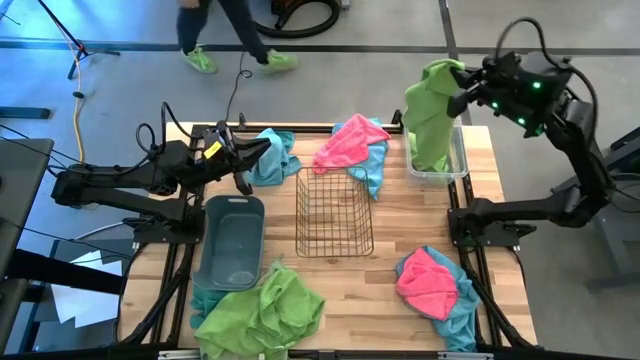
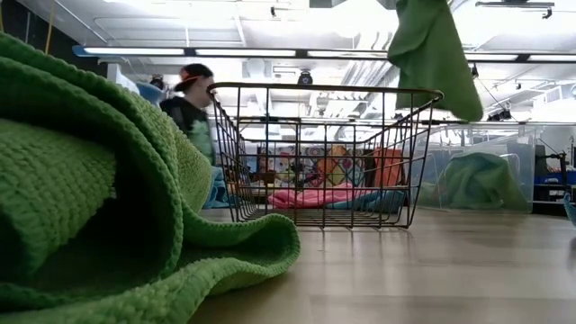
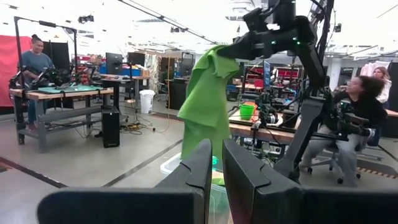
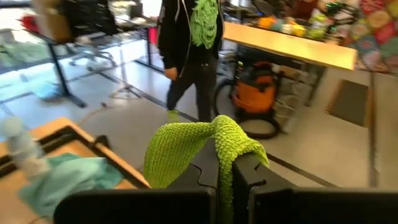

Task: Sort microfiber towel by color & place in baskets
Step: Put the top green towel into the transparent bin

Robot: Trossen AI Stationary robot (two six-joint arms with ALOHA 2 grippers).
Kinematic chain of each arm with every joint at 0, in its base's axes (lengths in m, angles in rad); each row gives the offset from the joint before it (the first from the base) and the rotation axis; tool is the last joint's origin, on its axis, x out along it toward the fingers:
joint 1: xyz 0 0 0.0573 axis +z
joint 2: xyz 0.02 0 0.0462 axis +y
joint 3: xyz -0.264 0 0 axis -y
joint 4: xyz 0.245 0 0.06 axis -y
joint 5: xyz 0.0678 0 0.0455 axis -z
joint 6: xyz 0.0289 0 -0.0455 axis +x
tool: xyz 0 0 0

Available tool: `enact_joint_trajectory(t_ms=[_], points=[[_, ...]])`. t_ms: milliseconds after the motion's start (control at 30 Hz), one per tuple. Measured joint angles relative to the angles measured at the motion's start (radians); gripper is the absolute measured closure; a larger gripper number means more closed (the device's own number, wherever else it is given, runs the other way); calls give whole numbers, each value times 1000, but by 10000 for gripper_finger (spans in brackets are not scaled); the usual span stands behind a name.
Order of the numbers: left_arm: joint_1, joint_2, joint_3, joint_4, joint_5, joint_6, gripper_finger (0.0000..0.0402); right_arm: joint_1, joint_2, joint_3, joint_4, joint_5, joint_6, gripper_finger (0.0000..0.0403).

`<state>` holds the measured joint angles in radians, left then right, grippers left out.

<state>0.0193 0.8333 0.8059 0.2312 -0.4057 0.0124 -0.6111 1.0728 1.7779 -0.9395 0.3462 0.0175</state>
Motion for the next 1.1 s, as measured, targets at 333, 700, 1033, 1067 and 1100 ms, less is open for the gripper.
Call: enact_joint_trajectory(t_ms=[333,700,1033,1067,1100], points=[[0,0,0,0,0,0,375,-130,64,0,-116,148,-71,403],[0,0,0,-1,-26,0,375,-216,76,0,-254,68,-52,403],[0,0,0,-1,-53,0,375,-261,85,-101,-247,-31,-55,403],[0,0,0,-2,-53,0,375,-261,76,-129,-239,-34,-50,403],[0,0,0,-1,-53,0,375,-261,65,-161,-227,-41,-42,403]])
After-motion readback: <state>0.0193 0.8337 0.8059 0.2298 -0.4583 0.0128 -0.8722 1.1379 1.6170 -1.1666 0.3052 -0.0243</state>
